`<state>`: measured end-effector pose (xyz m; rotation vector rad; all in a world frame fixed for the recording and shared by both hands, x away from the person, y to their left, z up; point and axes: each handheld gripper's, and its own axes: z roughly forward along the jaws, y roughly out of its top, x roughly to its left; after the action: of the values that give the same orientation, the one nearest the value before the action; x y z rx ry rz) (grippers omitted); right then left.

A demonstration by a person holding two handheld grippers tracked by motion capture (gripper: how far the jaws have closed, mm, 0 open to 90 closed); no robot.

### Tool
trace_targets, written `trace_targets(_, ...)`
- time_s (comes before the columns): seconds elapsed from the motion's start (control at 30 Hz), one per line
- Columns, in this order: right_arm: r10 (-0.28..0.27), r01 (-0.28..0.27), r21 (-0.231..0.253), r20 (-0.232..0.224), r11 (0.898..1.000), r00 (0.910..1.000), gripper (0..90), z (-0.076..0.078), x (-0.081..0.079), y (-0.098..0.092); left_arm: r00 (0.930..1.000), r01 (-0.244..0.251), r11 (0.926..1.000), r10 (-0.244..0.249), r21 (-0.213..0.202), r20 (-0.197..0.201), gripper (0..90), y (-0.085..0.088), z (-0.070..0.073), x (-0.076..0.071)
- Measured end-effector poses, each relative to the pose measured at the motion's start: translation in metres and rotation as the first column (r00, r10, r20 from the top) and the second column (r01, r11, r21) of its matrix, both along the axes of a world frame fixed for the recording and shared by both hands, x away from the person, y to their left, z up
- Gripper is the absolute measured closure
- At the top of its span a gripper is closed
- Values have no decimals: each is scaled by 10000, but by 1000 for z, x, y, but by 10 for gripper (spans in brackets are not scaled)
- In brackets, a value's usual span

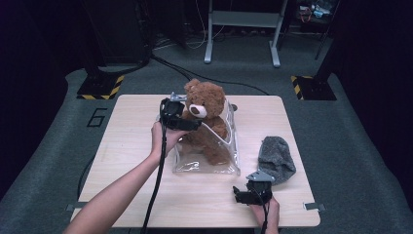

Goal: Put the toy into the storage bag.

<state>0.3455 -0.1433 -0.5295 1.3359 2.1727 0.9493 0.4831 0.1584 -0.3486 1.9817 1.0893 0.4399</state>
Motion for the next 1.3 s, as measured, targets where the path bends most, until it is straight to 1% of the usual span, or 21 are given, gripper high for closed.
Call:
trace_targets(0.07,0,0,-4,-3,10000,10000,107,0,0,0,10000,-23,9999,23,-157,46,124,6,1,-4)
trace_targets(0.1,13,-13,-13,21,10000,10000,108,0,0,0,10000,-22,9999,23,-126,54,119,9,3,-6)
trace_targets(0.3,30,-30,-36,-22,10000,10000,108,0,0,0,9997,-88,9996,93,-258,224,107,32,10,-18)
trace_targets(0.43,30,-30,-34,-20,10000,10000,108,0,0,0,9996,-100,9997,107,-236,276,102,48,13,-28)
trace_targets(0.57,9,-9,-10,17,10000,10000,108,0,0,0,9993,-269,9994,274,-195,255,95,67,11,-37)
trace_targets(0.67,3,-3,-6,20,10000,10000,108,0,0,0,9986,-462,9988,467,-190,240,92,81,5,-43)
trace_targets(0.7,3,-3,-2,22,10000,10000,108,0,0,0,9984,-539,9983,543,-224,177,91,86,3,-45)
trace_targets(0.73,15,-15,-8,10,10000,10000,108,0,0,0,9971,-728,9968,734,-333,195,90,89,-1,-47)
trace_targets(0.77,22,-22,-28,-20,10000,10000,108,0,0,0,9967,-800,9962,804,-331,123,89,94,-3,-49)
trace_targets(0.8,21,-21,-29,-20,10000,10000,108,0,0,0,9953,-962,9949,966,-311,116,88,98,-7,-51)
trace_targets(0.9,8,-8,-49,11,10000,10000,108,0,0,0,9927,-1205,9922,1203,-311,-97,87,111,-18,-57)
trace_targets(1.0,31,-31,-74,7,10000,10000,108,0,0,0,9893,-1438,9894,1433,-204,-264,86,124,-33,-64)
trace_targets(1.07,22,-22,-70,12,10000,10000,108,0,0,0,9859,-1627,9865,1617,-182,-436,85,133,-45,-70)
trace_targets(1.1,23,-23,-73,11,10000,10000,108,0,0,0,9839,-1736,9848,1730,-92,-443,85,137,-51,-73)
trace_targets(1.17,37,-37,-91,14,10000,10000,107,0,0,0,9795,-1918,9814,1914,5,-630,85,145,-65,-78)
trace_targets(1.3,24,-23,-81,59,10000,10000,107,0,0,0,9682,-2272,9737,2279,187,-1034,83,157,-98,-90)
